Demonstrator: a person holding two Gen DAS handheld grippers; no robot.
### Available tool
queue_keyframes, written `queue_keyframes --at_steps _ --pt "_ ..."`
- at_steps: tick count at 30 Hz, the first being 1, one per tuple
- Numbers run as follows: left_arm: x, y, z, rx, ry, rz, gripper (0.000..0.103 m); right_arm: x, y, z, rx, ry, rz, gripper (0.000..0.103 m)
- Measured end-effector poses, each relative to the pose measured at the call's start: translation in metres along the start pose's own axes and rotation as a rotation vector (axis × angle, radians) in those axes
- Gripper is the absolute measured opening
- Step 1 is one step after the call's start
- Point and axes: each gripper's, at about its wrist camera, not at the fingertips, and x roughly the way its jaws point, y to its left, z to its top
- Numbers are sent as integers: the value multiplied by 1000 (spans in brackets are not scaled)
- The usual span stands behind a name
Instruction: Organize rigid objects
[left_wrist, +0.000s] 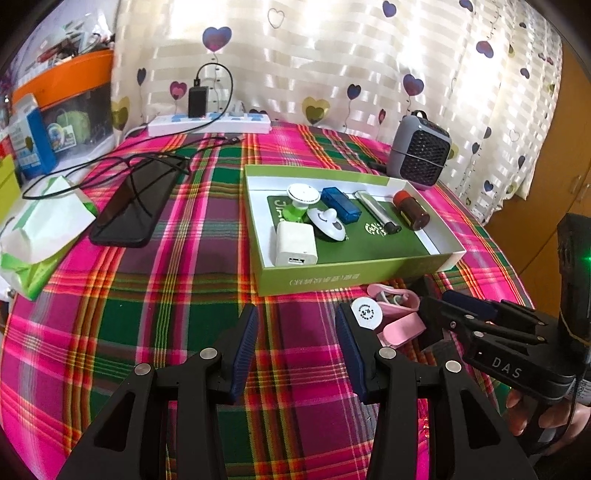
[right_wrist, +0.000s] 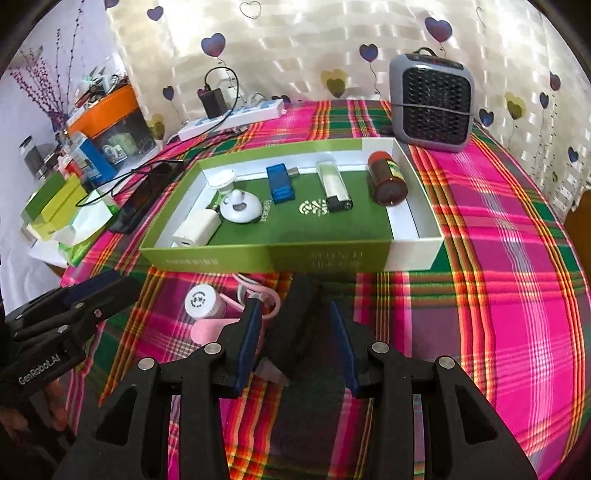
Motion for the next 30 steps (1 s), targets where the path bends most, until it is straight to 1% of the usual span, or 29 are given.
queue_keyframes --at_steps 7,12,17,19,23,25,26,30 --pt "7 0 0 13 20 -30 42 3 -6 -4 38 13 -14 40" --pt "10 -1 1 30 27 -53 42 1 0 -6 19 8 -46 40" --pt "12 -5 0 48 40 -69 42 7 2 -8 10 29 -44 39" --pt "13 -7 -1 55 47 -78 42 8 2 -9 8 29 -42 36" --pt "15 -13 -3 79 59 -97 42 7 3 -10 3 24 -40 35" --pt "15 -18 -4 93 65 -117 42 7 2 -10 5 19 -44 33" --pt "16 -20 -3 101 67 -123 42 6 1 -10 4 17 -52 30" --pt "18 -30 -4 131 79 -156 42 5 -3 -12 8 19 -52 25"
